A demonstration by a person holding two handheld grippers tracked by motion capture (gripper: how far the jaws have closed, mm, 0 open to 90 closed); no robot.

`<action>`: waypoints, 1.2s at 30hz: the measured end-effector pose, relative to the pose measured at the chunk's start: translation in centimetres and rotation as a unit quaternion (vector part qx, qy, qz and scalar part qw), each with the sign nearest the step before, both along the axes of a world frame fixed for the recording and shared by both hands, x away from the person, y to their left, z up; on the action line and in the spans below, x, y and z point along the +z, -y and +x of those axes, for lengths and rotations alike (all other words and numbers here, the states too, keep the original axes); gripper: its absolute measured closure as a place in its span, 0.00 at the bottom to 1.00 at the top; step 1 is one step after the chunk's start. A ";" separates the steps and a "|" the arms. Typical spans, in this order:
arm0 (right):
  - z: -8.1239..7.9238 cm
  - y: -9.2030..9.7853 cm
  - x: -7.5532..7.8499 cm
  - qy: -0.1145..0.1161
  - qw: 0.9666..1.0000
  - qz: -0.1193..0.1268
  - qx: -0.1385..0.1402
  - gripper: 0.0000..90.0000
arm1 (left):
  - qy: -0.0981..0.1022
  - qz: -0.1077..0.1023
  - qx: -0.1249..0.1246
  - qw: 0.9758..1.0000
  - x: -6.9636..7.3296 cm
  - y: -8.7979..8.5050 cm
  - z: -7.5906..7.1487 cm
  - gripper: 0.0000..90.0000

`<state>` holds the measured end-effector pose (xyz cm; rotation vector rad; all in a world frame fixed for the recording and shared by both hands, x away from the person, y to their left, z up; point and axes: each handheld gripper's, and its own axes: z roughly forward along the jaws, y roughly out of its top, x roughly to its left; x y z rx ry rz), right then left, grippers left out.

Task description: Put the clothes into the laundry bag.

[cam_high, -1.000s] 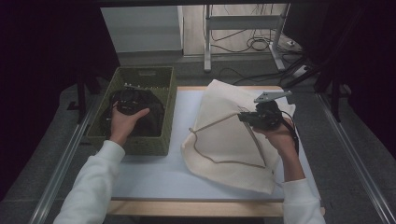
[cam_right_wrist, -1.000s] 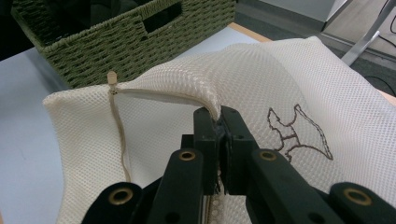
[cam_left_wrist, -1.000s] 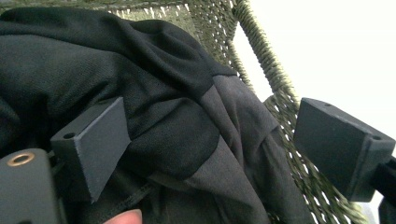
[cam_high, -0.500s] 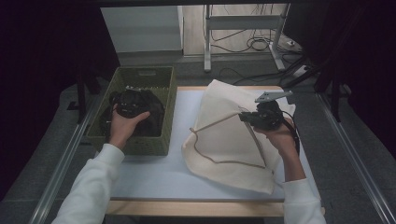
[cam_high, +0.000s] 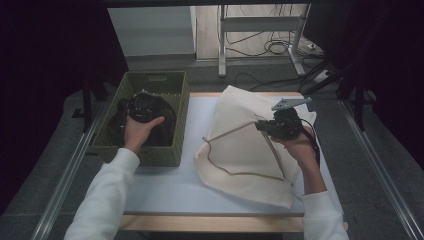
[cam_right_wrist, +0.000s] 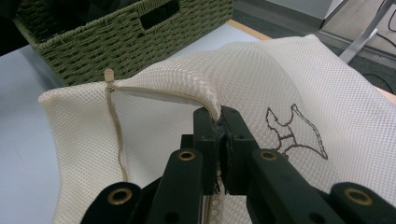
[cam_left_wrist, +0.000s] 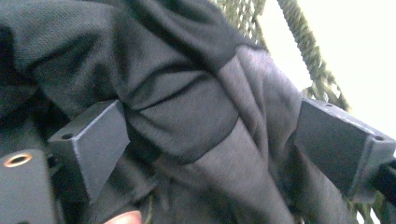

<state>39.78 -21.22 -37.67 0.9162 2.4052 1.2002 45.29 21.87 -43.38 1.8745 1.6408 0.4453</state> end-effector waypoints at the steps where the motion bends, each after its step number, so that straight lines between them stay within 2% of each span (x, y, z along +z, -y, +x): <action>1: 0.0 0.0 0.0 0.000 1.000 0.000 0.000 0.95 | -0.002 -0.003 0.001 1.000 0.0 0.0 0.2 0.10; 14: 0.1 0.2 0.0 0.000 1.000 0.001 -0.001 0.95 | -0.022 -0.012 0.019 1.000 -0.6 0.4 2.8 0.06; 18: 0.1 0.3 0.0 -0.001 1.000 0.001 -0.003 0.95 | -0.022 -0.040 0.025 0.999 -0.4 0.3 3.0 0.05; 20: 0.1 0.4 0.0 -0.001 1.000 0.002 -0.003 0.95 | -0.023 -0.063 0.026 0.997 -0.2 -0.1 3.1 0.04; 22: 0.1 0.4 -0.1 -0.002 1.000 0.001 -0.004 0.95 | -0.027 -0.074 0.031 0.996 -0.2 -0.3 3.2 0.03; 27: 0.2 0.0 -0.3 -0.003 1.000 -0.004 -0.001 0.95 | -0.027 -0.058 0.040 0.997 -0.4 0.4 3.7 0.01; 31: 0.2 0.0 -0.3 -0.003 1.000 -0.004 -0.001 0.95 | -0.030 -0.026 0.044 0.998 -0.8 1.0 4.0 0.01; 33: 0.3 0.1 -0.4 -0.004 1.000 -0.004 -0.001 0.95 | -0.035 -0.008 0.047 0.998 -1.2 1.2 4.1 0.01; 36: 0.2 0.2 -0.3 -0.005 1.000 -0.003 -0.003 0.95 | -0.047 0.005 0.054 0.997 -1.9 1.2 4.2 0.01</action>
